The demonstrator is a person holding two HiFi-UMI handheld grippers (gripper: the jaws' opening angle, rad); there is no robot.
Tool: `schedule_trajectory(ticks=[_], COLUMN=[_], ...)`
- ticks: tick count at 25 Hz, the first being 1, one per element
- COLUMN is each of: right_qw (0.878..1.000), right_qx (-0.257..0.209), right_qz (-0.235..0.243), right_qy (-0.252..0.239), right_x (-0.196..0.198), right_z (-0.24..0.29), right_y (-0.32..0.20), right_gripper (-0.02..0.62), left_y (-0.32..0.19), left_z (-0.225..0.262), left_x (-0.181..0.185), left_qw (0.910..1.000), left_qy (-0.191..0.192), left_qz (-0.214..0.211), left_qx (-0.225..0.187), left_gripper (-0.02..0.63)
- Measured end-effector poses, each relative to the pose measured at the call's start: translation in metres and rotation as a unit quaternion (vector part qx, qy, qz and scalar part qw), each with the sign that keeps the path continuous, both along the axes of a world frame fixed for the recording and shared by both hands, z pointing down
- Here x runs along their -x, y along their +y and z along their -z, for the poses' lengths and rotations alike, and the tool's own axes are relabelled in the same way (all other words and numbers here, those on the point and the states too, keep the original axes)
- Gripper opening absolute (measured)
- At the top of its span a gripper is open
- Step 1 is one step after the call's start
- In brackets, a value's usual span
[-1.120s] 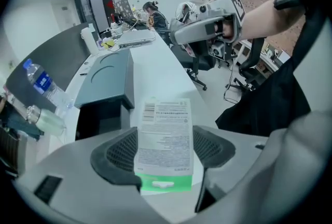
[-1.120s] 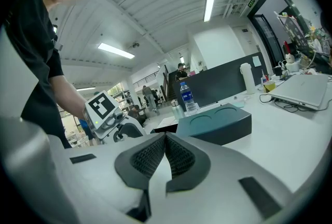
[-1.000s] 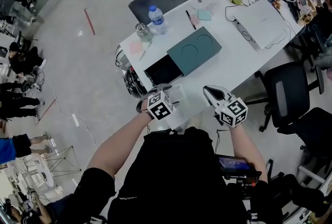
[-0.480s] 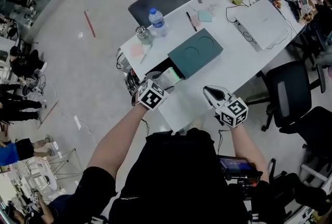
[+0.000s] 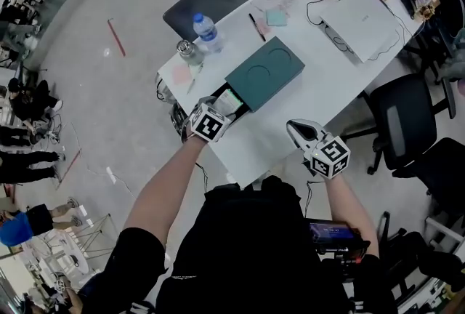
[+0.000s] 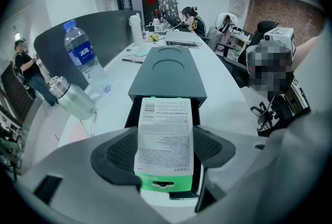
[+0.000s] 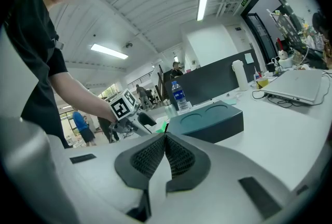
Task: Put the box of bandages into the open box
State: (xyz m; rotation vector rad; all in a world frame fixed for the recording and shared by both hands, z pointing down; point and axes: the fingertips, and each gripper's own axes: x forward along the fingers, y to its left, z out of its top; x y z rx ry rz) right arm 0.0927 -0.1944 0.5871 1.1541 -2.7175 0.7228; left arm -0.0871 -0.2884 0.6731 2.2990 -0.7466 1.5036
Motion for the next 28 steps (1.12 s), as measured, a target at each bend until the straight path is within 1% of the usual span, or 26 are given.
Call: schedule_trajectory(ticks=[3, 17, 20, 24, 28], right_qw=[1.0, 0.999, 0.999, 0.999, 0.999], right_qx=[0.004, 0.018, 0.02, 0.019, 0.019], right_qz=[-0.006, -0.026, -0.028, -0.029, -0.028], right_qy=[-0.001, -0.003, -0.002, -0.003, -0.003], right_x=[-0.005, -0.013, -0.015, -0.017, -0.017], right_z=[-0.004, -0.013, -0.015, -0.015, -0.014], right_y=[-0.001, 0.002, 0.002, 0.003, 0.004], right_gripper=[0.028, 0.028, 0.028, 0.028, 0.028], left_y=[-0.001, -0.007, -0.004, -0.003, -0.005], left_z=[-0.011, -0.044, -0.05, -0.051, -0.049], left_x=[-0.002, -0.004, 0.001, 0.002, 0.001], left_qw=[0.9999, 0.9981, 0.9971, 0.9968, 0.9975], left_qy=[-0.007, -0.023, -0.037, -0.047, -0.044], left_qz=[-0.005, -0.024, -0.023, -0.031, -0.023], left_qx=[0.015, 0.051, 0.062, 0.056, 0.049], left_gripper=[0.334, 0.334, 0.336, 0.337, 0.339])
